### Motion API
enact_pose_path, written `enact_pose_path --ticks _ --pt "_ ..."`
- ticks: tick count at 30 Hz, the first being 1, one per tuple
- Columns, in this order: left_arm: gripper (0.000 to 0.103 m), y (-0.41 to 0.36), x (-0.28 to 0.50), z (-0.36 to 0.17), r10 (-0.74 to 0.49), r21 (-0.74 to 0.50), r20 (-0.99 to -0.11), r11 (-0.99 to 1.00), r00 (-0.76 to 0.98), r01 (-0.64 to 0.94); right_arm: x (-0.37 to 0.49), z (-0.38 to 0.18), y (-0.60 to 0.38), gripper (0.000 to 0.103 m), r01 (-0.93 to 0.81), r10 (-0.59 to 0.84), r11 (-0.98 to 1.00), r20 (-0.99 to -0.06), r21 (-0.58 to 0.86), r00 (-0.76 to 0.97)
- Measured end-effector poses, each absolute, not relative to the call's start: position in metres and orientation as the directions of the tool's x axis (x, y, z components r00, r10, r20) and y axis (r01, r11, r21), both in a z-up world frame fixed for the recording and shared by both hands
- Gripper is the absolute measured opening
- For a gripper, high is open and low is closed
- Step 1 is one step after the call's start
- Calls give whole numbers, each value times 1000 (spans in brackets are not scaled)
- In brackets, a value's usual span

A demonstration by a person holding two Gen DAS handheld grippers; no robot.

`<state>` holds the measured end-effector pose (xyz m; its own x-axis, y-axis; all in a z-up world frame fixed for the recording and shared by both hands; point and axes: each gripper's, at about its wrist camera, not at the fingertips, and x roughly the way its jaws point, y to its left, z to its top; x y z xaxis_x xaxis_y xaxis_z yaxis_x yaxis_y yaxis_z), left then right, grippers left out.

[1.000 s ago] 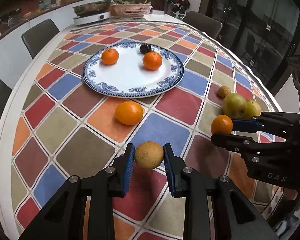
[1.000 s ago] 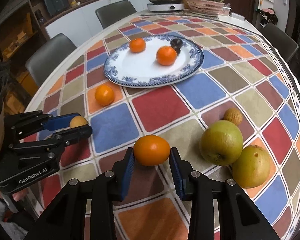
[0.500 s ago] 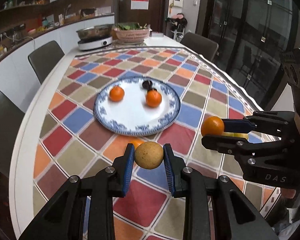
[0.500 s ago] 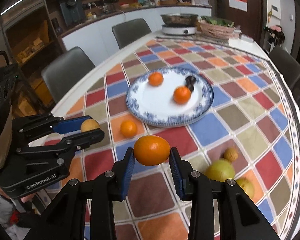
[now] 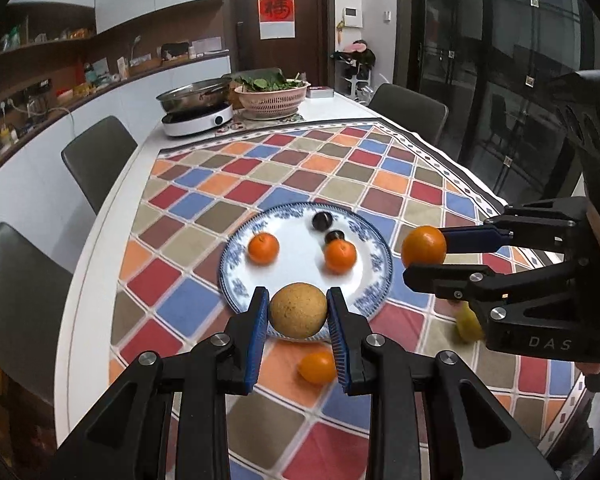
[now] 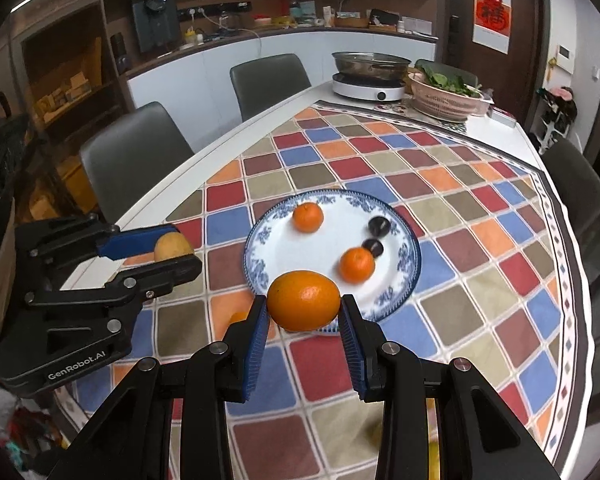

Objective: Organize fruits
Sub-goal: 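Grasp the kiwi with the left tool while the right tool lifts the mandarin, then open both tools to drop the kiwi and mandarin onto the plate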

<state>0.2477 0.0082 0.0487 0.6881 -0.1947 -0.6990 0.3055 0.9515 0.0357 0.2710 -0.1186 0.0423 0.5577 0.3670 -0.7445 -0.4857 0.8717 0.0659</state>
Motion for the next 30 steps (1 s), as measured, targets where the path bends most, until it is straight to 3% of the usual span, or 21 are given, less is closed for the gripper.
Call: enact_pose_path --ticks 30 --pt "30 19 385 -22 -199 -26 -829 947 522 319 432 -13 -89 37 -460 323 880 -856 116 403"
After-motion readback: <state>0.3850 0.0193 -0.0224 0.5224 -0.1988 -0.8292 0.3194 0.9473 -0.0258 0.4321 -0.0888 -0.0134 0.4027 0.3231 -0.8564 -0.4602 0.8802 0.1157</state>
